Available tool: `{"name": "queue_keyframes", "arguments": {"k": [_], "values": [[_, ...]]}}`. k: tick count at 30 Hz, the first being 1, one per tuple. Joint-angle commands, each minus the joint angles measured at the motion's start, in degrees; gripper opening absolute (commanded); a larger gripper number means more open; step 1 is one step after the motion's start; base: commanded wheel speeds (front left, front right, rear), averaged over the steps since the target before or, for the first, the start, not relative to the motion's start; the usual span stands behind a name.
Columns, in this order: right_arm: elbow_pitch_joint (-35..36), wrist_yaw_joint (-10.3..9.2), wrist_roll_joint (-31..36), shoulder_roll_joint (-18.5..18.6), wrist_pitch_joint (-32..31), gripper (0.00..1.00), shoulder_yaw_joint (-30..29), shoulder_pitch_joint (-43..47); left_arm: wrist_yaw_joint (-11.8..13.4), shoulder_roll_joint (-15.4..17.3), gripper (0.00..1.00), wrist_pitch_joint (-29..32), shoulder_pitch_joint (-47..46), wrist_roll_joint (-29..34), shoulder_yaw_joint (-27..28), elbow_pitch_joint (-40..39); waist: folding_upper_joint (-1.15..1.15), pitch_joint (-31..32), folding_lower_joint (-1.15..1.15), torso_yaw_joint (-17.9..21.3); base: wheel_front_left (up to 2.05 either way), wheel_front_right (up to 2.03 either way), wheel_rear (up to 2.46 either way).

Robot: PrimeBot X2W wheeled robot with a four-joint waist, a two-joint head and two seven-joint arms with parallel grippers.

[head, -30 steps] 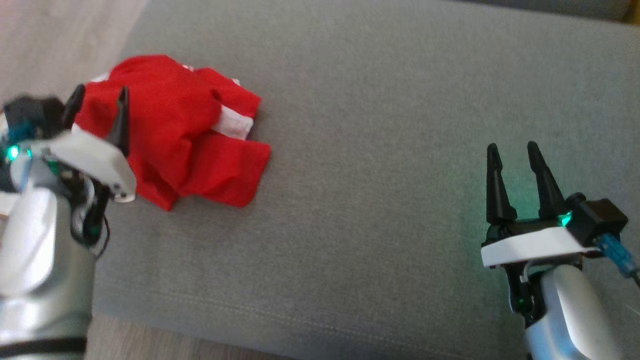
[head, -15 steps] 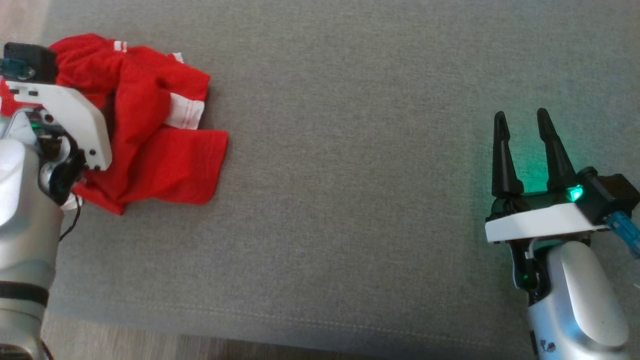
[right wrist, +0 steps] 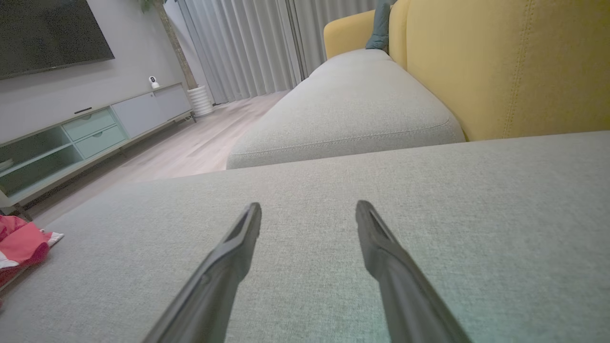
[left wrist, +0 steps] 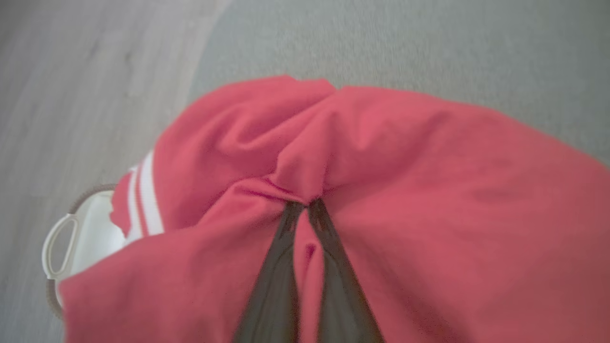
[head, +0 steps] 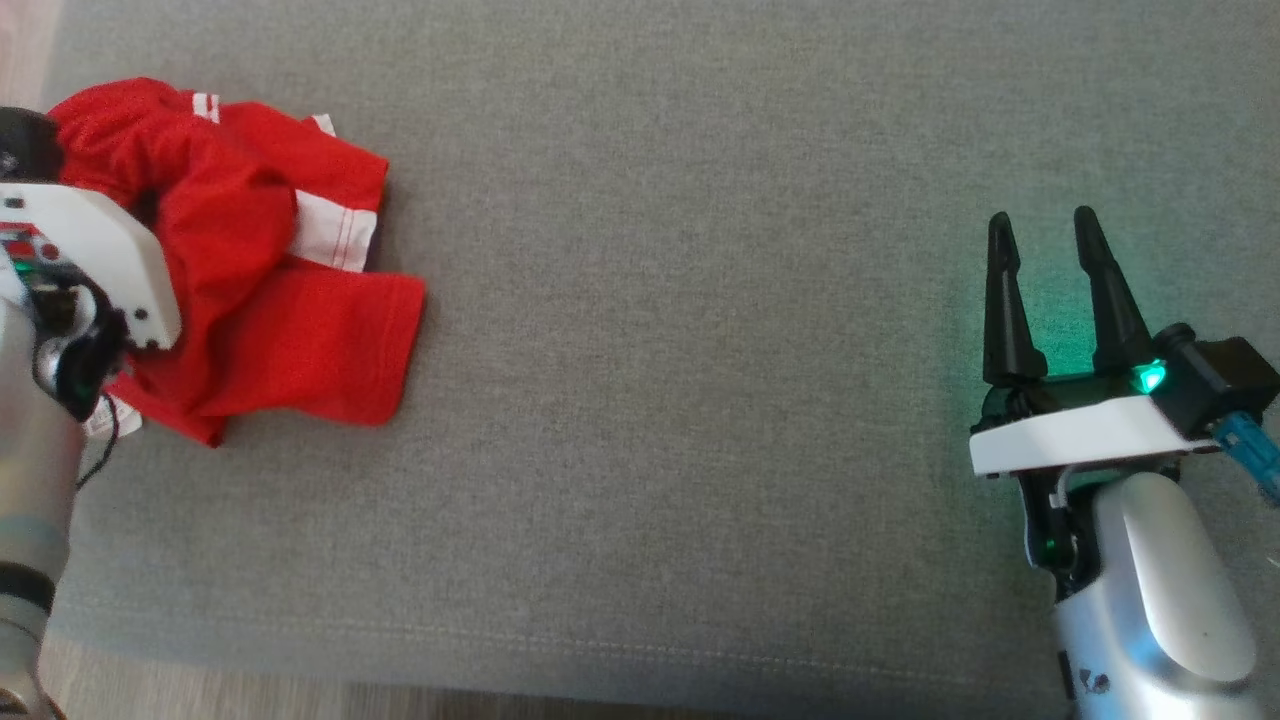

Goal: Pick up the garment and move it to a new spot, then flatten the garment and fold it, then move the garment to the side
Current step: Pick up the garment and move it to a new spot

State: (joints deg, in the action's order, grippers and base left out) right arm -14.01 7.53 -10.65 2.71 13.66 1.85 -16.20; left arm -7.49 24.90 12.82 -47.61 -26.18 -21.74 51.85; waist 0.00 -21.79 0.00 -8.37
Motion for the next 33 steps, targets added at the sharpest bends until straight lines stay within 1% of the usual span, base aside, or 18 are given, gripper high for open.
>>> {"name": "queue_keyframes", "arguments": {"k": [1,4,8,11,14,15,19,26,31,33], "values": [[1.4,-0.04,-0.4,0.2,0.6,1.00,1.7,-0.9,0.9,4.2,0.00,-2.5,-4.1,0.5,2.2,-1.1,0.00,1.0,0.00,0.0,0.00,0.00,0.00],[0.6,-0.04,-1.0,0.2,0.8,1.00,2.0,-0.7,2.8,4.7,0.00,-6.5,-5.6,1.0,2.9,-1.2,0.00,3.0,0.00,-0.1,0.00,0.00,0.00],[-0.9,-0.04,-2.3,0.2,1.1,1.00,2.3,0.0,3.8,5.3,0.00,-11.3,-7.3,2.0,3.0,-3.4,0.00,6.2,0.00,-0.1,0.00,0.00,0.00],[-1.9,-0.04,-3.5,0.2,1.2,1.00,2.5,0.5,4.2,5.8,0.00,-12.8,-8.4,2.7,2.7,-5.9,0.00,8.9,0.00,-0.1,0.00,0.00,0.00],[-2.4,-0.04,-4.3,0.2,1.3,1.00,2.5,0.9,4.4,5.9,0.00,-13.0,-9.1,2.9,2.6,-8.2,0.00,10.5,0.00,-0.1,0.00,0.00,0.00],[-2.8,-0.04,-5.1,0.2,1.3,1.00,2.6,1.2,4.8,6.0,0.00,-12.3,-9.5,3.1,2.3,-10.6,0.00,12.0,0.00,0.1,0.00,0.00,0.00],[-2.7,-0.04,-6.5,0.2,1.3,1.00,3.1,1.8,5.7,6.7,0.00,-9.9,-9.6,3.4,1.9,-16.0,0.00,14.6,0.00,0.7,0.00,0.00,0.00],[-2.3,-0.04,-8.1,0.2,1.3,1.00,3.2,2.8,8.0,7.1,0.00,-5.9,-8.3,2.8,1.9,-27.4,0.00,17.3,0.00,2.8,0.00,0.00,0.00],[-1.3,-0.04,-8.4,0.2,1.3,1.00,2.8,2.5,9.6,5.7,0.00,-2.3,-6.1,1.5,1.3,-35.2,0.00,17.9,0.00,5.6,0.00,0.00,0.00],[-0.8,-0.04,-8.2,0.2,1.3,1.00,2.3,2.2,10.7,4.5,0.00,-1.8,-4.9,1.2,0.9,-38.0,0.00,18.0,0.00,7.0,0.00,0.00,0.00]]}}
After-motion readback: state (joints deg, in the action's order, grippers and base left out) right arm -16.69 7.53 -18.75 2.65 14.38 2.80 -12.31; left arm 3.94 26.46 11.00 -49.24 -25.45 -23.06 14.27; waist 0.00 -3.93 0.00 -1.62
